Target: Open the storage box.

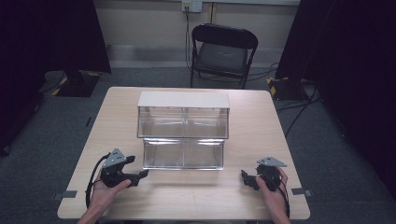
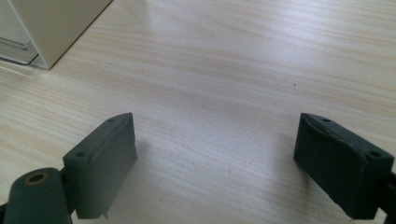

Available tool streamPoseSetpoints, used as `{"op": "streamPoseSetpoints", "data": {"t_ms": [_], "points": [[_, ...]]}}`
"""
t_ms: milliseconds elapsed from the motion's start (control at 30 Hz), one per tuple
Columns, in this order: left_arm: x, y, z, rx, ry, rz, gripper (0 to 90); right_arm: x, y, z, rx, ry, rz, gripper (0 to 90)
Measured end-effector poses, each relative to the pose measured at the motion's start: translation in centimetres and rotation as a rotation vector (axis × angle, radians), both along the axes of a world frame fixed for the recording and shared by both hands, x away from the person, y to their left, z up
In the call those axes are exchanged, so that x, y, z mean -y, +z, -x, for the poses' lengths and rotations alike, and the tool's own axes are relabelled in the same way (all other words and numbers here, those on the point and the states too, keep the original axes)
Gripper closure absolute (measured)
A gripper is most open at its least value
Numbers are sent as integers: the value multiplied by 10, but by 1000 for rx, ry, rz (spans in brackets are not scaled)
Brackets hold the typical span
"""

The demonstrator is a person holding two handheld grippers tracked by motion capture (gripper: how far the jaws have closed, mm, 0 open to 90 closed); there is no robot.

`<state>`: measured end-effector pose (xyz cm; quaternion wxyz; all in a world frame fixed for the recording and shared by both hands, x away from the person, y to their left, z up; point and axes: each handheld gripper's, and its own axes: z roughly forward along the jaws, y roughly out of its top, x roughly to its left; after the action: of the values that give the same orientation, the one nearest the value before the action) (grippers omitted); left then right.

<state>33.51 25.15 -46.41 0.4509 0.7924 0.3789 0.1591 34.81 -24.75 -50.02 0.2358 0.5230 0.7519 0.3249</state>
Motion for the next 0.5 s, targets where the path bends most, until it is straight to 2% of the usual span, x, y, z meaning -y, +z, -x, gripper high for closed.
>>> {"op": "streamPoseSetpoints", "data": {"t_ms": [33, 100, 233, 500], "points": [[0, 0, 0, 2, -1, 0, 194, 0, 0, 0, 0, 2, 0, 121], [-1, 2, 1, 2, -17, 32, 178, 0, 0, 0, 0, 0, 0, 121], [0, 1, 1, 0, -9, 23, 177, 0, 0, 0, 0, 0, 0, 121], [-1, 2, 2, 7, -15, 34, 177, 0, 0, 0, 0, 2, 0, 121]]}}
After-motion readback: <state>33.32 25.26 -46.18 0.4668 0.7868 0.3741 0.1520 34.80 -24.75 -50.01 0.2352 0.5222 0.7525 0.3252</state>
